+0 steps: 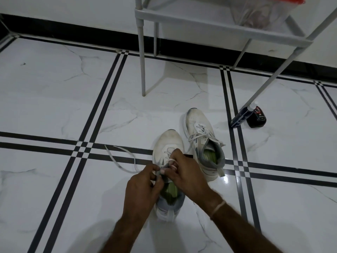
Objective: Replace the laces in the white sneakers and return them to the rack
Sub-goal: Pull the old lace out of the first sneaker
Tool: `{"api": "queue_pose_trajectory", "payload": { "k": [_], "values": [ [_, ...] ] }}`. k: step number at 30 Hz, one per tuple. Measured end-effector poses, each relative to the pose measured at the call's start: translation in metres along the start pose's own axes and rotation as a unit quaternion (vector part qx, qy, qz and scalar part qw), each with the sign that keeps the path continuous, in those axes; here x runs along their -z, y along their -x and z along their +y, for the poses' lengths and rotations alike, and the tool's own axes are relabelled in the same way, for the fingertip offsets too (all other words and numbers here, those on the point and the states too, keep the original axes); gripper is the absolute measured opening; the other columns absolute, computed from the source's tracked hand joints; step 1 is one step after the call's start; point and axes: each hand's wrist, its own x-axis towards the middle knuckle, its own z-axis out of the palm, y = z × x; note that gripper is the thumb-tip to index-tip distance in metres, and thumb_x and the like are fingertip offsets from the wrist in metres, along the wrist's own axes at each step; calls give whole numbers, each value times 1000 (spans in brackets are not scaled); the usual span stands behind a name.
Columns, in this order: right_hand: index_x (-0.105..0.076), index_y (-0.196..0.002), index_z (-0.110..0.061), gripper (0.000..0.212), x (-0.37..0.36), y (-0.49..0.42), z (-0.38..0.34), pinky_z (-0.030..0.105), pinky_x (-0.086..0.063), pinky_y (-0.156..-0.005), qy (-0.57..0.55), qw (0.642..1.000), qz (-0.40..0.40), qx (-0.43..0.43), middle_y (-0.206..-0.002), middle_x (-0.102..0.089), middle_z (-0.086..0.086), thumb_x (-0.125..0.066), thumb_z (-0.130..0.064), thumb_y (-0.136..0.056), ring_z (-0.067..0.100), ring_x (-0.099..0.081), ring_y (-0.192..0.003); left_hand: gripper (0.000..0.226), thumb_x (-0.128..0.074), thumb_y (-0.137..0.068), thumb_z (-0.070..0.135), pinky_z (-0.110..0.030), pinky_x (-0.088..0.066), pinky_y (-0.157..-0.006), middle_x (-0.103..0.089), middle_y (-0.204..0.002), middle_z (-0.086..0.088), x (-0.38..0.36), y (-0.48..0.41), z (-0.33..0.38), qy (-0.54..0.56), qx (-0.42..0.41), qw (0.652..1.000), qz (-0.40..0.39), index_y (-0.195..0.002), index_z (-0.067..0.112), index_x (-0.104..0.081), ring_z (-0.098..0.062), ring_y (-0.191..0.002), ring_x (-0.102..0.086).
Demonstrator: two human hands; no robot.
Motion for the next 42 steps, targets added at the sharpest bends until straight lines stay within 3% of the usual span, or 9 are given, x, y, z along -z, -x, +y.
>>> {"api": "queue_pose_trajectory", "payload": {
  "k": [11,18,23,27,29,33,37,40,42],
  "values": [
    [-59,-91,-16,14,-4,3,-1,32,-44,-63,80,994,31,68,-74,-58,-5,-63,-29,-95,17,-57,-69,15,-69,-90,39,-10,-48,-63,-64,-72,18,5,1,-1,10,2,1000,6,-97,30,-60,3,-61,-61],
    [-55,-95,-3,18,16,5,6,29,-50,-66,-521,823,84,-210,-84,-68,11,-48,-15,-106,18,-58,-72,14,-72,-90,33,-19,-53,-63,-63,-72,16,8,1,4,14,10,1000,0,-93,28,-59,-1,-64,-63],
    [-59,-98,-13,11,9,6,3,28,-50,-68,-147,988,11,-40,-83,-65,-2,-65,-22,-98,9,-60,-73,17,-72,-88,37,-12,-48,-61,-64,-72,16,4,1,3,15,6,1000,3,-93,25,-62,2,-63,-62],
    [-69,-84,-19,20,1,0,1,40,-50,-75,104,993,-50,27,-82,-69,-2,-64,-35,-94,16,-62,-79,18,-74,-87,37,-10,-45,-62,-64,-72,15,5,0,1,18,9,1000,6,-93,23,-64,0,-63,-62],
    [-63,-83,-19,22,0,1,-1,35,-47,-72,-16,1000,-1,-7,-82,-64,-2,-56,-33,-99,14,-58,-78,17,-73,-89,35,-13,-47,-63,-64,-74,14,6,0,1,20,11,1000,3,-93,23,-61,-3,-65,-63],
    [-51,-91,-11,20,33,-4,2,20,-37,-47,-587,767,109,-235,-73,-61,4,-42,-14,-109,10,-48,-55,15,-71,-90,34,-25,-56,-64,-65,-75,13,6,0,-1,6,0,1000,1,-93,23,-62,-5,-66,-64],
    [-62,-98,-16,11,33,-3,8,23,-50,-58,-195,979,0,-65,-78,-65,-4,-66,-26,-97,10,-60,-66,18,-70,-90,40,-14,-49,-64,-63,-76,17,4,1,-2,1,8,1000,-2,-95,26,-59,0,-67,-62],
    [-70,-92,-25,20,10,-4,10,37,-52,-74,147,986,-54,52,-84,-70,-5,-68,-45,-88,13,-64,-80,19,-72,-88,39,-15,-48,-61,-61,-71,18,2,0,-1,-4,-7,1000,11,-91,25,-59,0,-63,-61],
    [-68,-86,-19,17,4,-6,9,37,-50,-74,68,995,6,72,-84,-67,0,-63,-33,-93,17,-61,-81,18,-72,-88,37,-21,-53,-62,-61,-70,17,3,-1,-1,-3,-10,1000,6,-90,25,-59,-3,-63,-62]
  ]
}}
